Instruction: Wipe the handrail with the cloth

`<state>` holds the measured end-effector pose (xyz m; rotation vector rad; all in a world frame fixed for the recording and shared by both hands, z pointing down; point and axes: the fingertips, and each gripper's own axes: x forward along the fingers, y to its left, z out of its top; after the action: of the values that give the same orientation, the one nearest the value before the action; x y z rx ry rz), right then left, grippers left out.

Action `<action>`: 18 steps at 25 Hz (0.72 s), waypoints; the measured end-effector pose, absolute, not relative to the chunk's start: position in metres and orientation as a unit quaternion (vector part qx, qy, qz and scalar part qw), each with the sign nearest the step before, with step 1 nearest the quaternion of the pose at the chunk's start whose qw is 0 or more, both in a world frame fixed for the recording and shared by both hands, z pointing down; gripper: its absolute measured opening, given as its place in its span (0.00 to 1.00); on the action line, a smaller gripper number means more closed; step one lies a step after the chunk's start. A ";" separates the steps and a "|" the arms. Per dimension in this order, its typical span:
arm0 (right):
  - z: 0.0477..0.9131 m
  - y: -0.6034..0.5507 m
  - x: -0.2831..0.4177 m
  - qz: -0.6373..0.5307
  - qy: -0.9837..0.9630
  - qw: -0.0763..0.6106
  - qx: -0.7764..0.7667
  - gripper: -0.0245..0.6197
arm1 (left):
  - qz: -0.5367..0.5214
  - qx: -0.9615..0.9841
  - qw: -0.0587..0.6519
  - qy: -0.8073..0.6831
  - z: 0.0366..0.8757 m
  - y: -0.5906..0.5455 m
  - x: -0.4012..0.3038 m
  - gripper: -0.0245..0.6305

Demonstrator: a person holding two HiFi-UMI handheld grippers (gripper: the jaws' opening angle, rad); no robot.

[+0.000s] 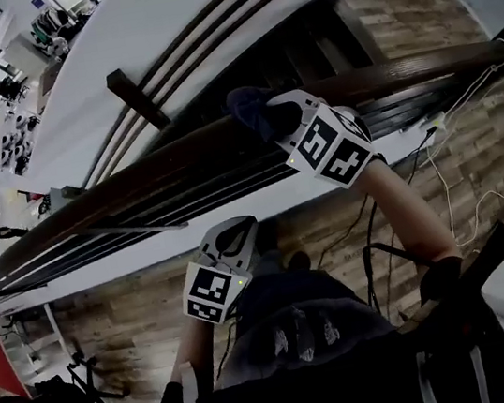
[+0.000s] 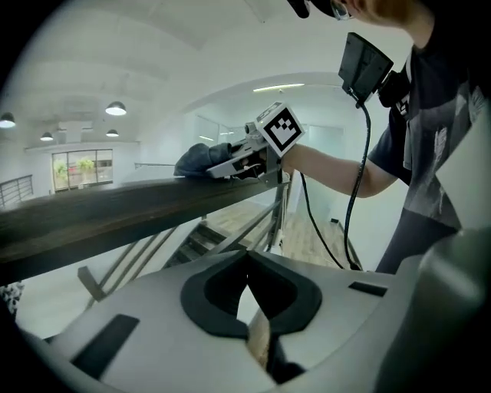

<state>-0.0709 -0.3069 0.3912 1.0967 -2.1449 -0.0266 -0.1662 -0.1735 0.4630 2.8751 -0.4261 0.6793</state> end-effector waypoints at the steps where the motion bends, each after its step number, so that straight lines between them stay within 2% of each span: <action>1: 0.391 -0.306 -0.052 0.003 -0.826 0.353 0.439 0.12 | 0.227 0.962 0.084 -0.126 0.468 -0.176 -0.152 0.05; 5: 0.394 -0.288 0.029 0.030 -0.784 0.381 0.489 0.12 | 0.216 0.970 0.104 -0.039 0.487 -0.178 -0.079 0.05; 11: 0.398 -0.266 0.158 0.082 -0.723 0.396 0.560 0.12 | 0.211 0.972 0.079 0.075 0.486 -0.158 0.018 0.05; 18: 0.397 -0.210 0.345 0.096 -0.701 0.360 0.608 0.12 | 0.240 0.964 0.048 0.101 0.490 -0.106 0.160 0.05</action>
<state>0.3448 -0.2102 0.3971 1.5681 -1.8058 0.2487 0.1595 -0.1061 0.4900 2.9402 0.3079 0.7312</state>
